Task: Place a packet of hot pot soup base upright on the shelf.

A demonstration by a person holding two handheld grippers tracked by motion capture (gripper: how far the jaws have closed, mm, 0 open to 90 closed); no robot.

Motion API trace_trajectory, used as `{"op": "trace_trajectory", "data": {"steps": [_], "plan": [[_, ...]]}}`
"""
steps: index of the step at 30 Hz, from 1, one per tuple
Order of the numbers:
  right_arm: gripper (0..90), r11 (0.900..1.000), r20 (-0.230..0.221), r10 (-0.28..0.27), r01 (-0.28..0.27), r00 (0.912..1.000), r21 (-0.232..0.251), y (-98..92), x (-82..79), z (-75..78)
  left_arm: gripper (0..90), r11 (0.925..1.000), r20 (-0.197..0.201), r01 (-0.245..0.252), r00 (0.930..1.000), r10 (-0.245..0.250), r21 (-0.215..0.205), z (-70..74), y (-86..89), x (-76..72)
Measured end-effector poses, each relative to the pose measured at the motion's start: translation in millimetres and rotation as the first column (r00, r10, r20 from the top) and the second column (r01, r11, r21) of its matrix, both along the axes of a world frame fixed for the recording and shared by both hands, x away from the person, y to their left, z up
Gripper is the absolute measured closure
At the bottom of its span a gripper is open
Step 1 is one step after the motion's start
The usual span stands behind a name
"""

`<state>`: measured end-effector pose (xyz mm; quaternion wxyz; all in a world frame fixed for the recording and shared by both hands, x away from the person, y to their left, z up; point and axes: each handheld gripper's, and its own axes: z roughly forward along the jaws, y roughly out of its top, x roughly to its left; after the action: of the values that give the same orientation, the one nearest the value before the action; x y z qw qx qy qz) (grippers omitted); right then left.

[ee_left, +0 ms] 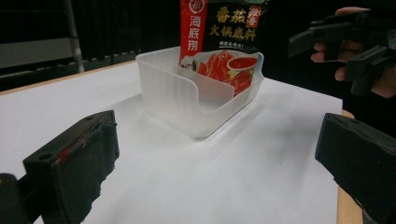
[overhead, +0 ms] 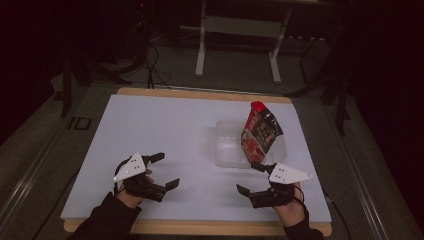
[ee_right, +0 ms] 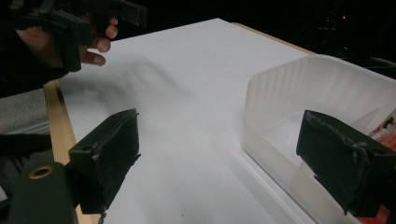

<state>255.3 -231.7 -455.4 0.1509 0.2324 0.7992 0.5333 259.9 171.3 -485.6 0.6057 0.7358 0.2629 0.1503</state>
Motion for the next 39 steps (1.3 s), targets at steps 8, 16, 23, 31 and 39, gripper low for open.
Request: {"op": "trace_trajectory", "data": {"steps": [8,16,23,31,39], "plan": [[12.6,1.000,-0.004,-0.002,0.002,1.0000,-0.031,-6.4,-5.5,-6.8,0.1,1.0000,0.000,0.003,1.0000,-0.003,0.003,-0.8,-0.2,0.2],[12.0,0.999,0.020,-0.017,0.018,0.9996,-0.043,-14.8,-11.9,-8.8,0.1,1.0000,-0.004,0.004,1.0000,-0.004,0.002,-1.4,0.1,0.2],[11.9,0.999,0.030,-0.041,0.042,0.9987,-0.026,-22.9,-14.3,-10.4,0.1,1.0000,-0.001,0.004,1.0000,-0.004,0.002,-1.6,0.1,-0.3],[11.9,0.997,0.034,-0.070,0.069,0.9970,0.022,-34.3,-15.7,-10.0,0.1,0.9999,0.003,0.005,1.0000,-0.005,0.013,-2.6,0.1,-0.2],[11.9,0.997,0.038,-0.073,0.072,0.9966,0.029,-35.8,-14.8,-10.4,0.1,0.9998,-0.001,0.009,1.0000,-0.009,0.016,-4.5,-1.2,-0.4]]}}
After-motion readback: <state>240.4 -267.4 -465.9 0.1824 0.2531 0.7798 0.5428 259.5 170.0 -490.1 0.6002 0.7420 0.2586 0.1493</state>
